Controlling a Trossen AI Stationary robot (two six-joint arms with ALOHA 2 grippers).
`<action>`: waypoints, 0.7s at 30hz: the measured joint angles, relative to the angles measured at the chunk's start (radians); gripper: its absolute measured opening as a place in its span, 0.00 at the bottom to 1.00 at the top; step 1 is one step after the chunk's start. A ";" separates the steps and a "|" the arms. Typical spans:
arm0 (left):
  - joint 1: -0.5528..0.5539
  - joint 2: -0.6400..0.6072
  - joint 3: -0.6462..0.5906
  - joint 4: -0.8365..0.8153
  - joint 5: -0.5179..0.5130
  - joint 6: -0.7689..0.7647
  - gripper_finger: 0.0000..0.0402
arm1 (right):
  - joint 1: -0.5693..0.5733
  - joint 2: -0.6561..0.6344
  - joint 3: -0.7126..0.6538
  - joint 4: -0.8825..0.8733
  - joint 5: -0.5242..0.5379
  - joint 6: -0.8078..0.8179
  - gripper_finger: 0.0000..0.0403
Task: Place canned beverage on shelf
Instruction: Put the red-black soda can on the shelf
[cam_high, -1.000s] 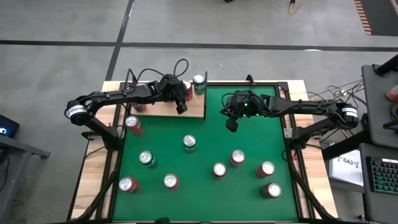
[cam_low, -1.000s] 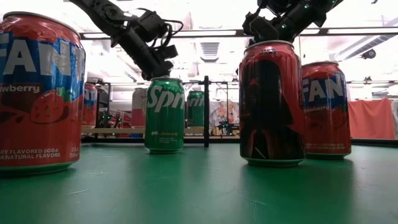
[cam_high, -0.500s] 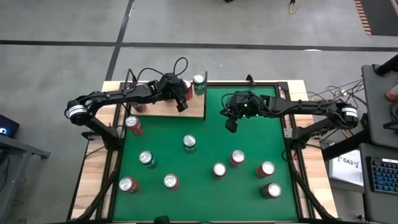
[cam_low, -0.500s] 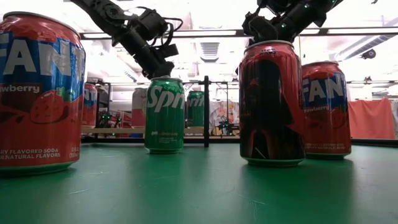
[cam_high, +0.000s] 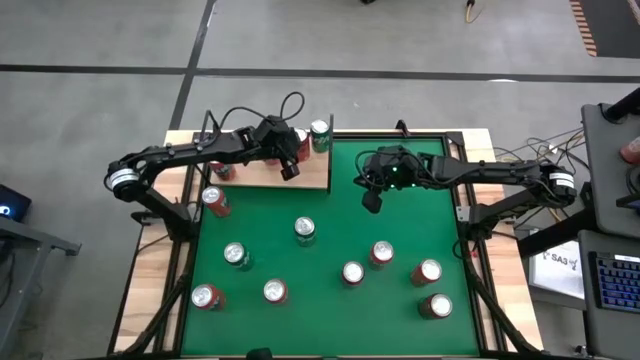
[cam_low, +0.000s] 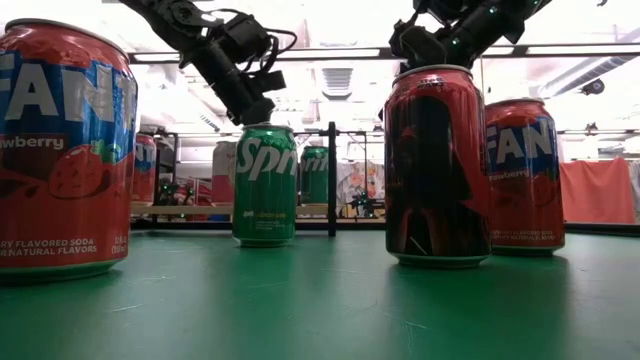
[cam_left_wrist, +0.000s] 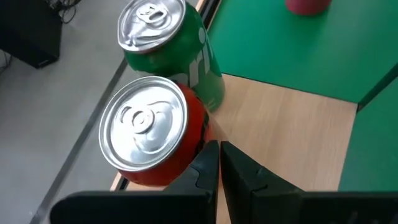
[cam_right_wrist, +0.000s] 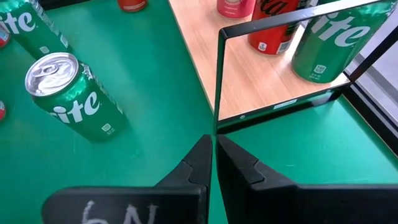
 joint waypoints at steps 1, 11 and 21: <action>0.000 0.000 0.000 0.001 0.000 0.005 0.00 | 0.000 0.000 0.000 0.000 0.000 -0.003 0.03; 0.002 0.000 0.000 0.012 -0.001 0.011 0.00 | 0.000 0.000 0.000 0.000 0.001 -0.016 0.03; 0.019 0.000 0.000 0.038 -0.001 0.034 0.00 | 0.000 0.000 0.000 0.000 0.002 -0.014 0.03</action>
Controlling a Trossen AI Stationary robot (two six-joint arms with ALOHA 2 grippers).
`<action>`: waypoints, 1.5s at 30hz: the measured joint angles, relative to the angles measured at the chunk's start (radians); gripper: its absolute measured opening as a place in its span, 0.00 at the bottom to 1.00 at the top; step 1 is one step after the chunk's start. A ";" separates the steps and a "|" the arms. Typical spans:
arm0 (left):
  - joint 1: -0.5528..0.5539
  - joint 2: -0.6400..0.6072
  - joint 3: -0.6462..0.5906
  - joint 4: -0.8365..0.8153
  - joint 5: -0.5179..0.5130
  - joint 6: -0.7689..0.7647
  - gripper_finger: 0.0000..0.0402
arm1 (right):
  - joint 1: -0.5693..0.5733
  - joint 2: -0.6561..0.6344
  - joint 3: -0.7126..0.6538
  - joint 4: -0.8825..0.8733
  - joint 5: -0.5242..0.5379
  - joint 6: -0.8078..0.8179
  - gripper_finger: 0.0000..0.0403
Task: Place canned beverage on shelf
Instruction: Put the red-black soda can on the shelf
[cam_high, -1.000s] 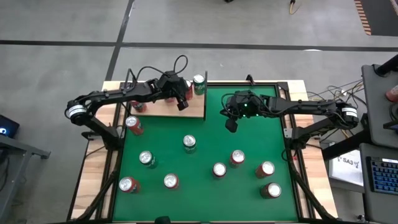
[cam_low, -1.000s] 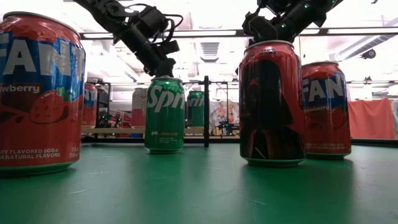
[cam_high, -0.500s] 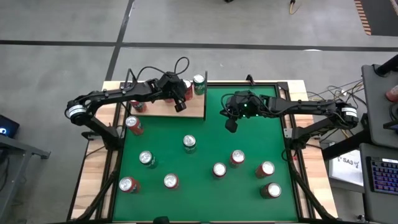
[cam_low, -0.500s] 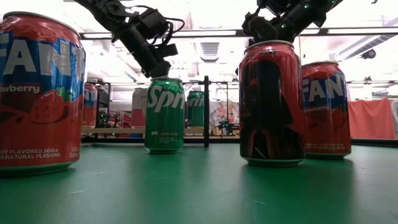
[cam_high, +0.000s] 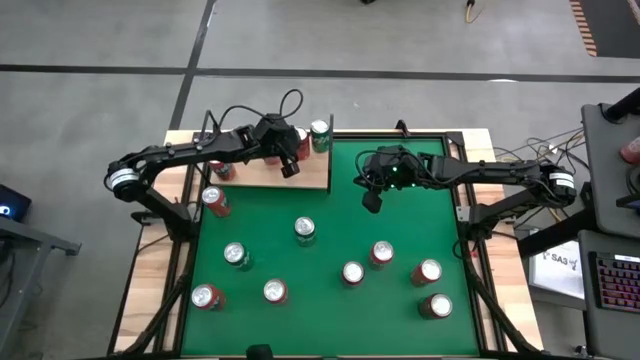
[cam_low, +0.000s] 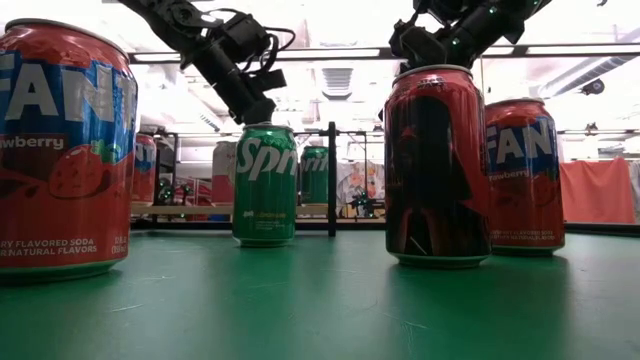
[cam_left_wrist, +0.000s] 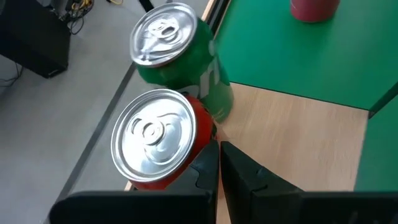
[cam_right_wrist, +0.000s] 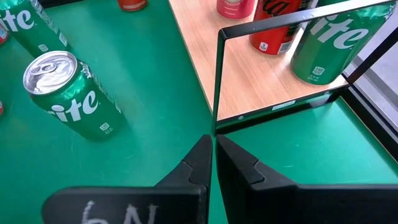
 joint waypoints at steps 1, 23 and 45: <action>0.003 0.000 0.000 0.003 0.000 0.000 0.00 | 0.000 0.000 0.000 0.000 0.001 0.000 0.03; 0.001 -0.017 0.000 -0.064 0.001 0.044 0.00 | 0.000 0.000 0.000 0.000 0.030 -0.001 0.03; 0.023 0.003 0.000 0.004 0.000 0.053 0.00 | 0.000 0.000 0.000 0.000 0.035 -0.001 0.03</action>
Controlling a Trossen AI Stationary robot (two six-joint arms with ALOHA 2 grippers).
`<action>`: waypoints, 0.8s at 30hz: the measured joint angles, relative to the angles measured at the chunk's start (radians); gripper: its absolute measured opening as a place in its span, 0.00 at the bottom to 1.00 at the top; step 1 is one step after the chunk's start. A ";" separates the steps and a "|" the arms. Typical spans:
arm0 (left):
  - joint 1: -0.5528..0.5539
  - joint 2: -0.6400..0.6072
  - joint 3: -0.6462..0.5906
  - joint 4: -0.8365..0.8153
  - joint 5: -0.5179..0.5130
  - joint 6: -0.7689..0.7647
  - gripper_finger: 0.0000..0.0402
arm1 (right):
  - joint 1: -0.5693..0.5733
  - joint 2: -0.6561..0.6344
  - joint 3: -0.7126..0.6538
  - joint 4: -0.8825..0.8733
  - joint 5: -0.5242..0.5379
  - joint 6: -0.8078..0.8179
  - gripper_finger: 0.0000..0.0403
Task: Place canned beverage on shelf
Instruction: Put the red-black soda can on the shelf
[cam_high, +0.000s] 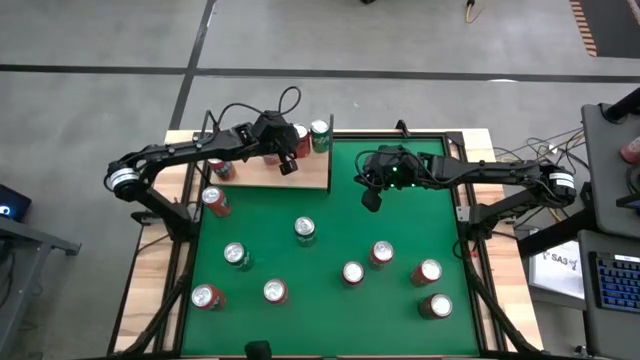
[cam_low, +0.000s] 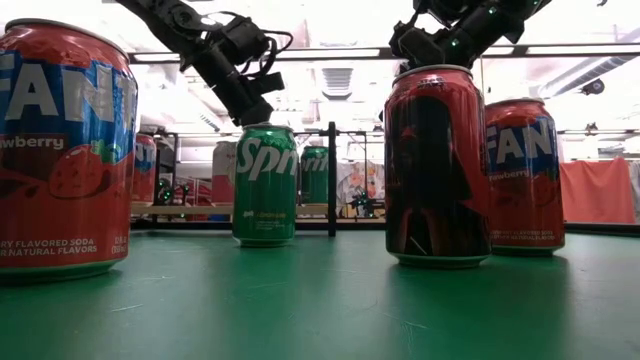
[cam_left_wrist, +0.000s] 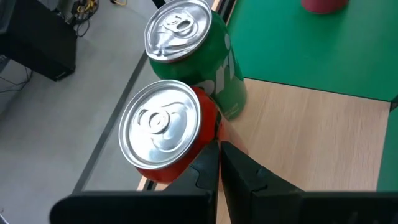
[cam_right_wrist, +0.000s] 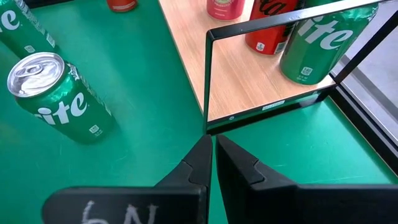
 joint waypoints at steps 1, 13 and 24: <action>0.000 0.000 0.000 0.000 0.000 0.000 0.00 | 0.000 0.000 0.000 0.000 0.000 0.000 0.03; 0.001 0.000 0.000 0.002 -0.029 -0.002 0.00 | 0.000 0.000 0.000 0.000 0.016 0.000 0.03; 0.002 0.000 0.000 0.009 -0.050 -0.009 0.00 | 0.000 0.000 0.000 0.000 0.016 -0.001 0.03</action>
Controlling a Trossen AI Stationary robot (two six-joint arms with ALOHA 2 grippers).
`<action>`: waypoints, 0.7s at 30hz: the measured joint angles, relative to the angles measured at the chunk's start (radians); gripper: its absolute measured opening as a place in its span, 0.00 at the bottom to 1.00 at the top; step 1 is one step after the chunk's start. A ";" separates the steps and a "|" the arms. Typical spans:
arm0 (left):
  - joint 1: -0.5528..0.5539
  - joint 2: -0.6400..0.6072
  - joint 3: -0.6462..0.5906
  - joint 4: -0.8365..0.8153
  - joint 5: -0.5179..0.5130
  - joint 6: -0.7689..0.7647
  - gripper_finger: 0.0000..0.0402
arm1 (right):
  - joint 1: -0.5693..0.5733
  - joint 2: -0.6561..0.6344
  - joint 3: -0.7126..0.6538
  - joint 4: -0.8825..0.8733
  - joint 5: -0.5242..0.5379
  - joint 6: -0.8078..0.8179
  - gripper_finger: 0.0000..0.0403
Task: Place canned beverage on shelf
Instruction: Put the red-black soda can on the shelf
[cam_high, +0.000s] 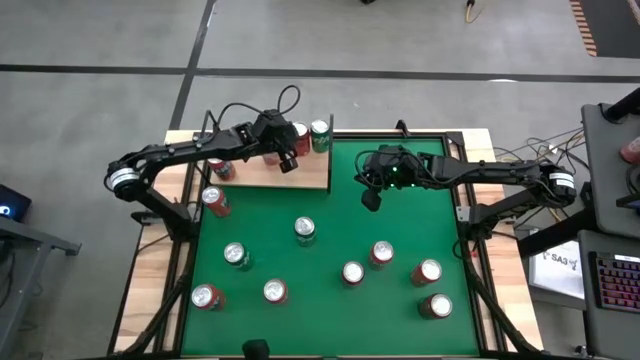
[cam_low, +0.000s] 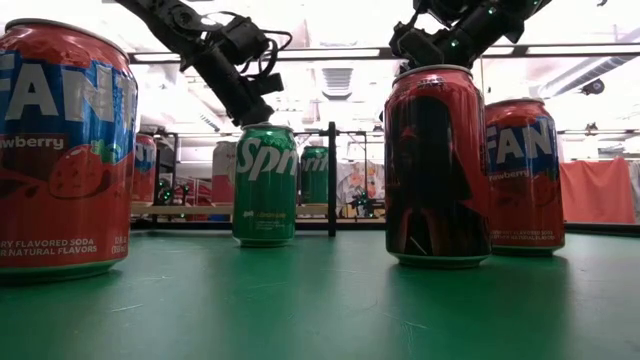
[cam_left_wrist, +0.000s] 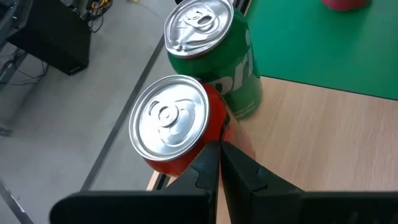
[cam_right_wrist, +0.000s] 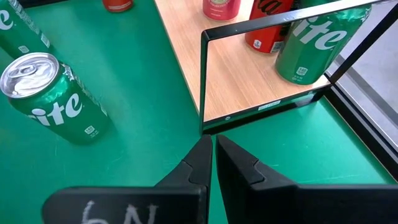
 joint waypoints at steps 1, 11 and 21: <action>0.000 0.000 0.000 0.000 0.000 0.000 0.00 | 0.000 0.000 0.000 0.000 0.000 0.000 0.03; 0.000 0.000 0.000 0.018 0.000 -0.017 0.00 | 0.000 0.000 0.000 0.000 0.000 0.000 0.03; 0.000 0.000 0.000 0.019 0.000 -0.027 0.00 | 0.000 0.000 0.000 0.000 0.000 0.000 0.03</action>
